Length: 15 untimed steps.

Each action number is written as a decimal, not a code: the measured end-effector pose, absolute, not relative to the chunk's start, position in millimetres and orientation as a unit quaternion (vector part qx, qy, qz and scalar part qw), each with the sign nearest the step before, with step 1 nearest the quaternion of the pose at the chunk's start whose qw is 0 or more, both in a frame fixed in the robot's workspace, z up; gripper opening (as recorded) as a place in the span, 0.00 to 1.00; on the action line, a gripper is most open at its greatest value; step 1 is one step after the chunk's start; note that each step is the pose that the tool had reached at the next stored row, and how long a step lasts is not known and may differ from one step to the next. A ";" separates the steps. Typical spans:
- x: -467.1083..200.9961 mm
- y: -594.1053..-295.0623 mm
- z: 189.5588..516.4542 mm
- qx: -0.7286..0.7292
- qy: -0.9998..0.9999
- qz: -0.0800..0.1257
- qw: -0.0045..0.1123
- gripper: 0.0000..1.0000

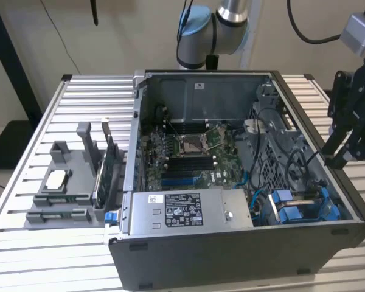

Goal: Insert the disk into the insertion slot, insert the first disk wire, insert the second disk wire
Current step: 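Insert the second disk wire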

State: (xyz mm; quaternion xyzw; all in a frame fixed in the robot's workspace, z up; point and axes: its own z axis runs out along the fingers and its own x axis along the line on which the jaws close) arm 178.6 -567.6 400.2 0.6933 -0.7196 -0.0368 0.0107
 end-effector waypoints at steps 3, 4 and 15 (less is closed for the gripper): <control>180.2 -567.6 400.3 0.693 -0.720 -0.037 0.011 0.33; 180.9 -567.6 400.3 0.693 -0.720 -0.037 0.011 0.33; 186.6 -567.6 400.3 0.693 -0.720 -0.037 0.011 0.33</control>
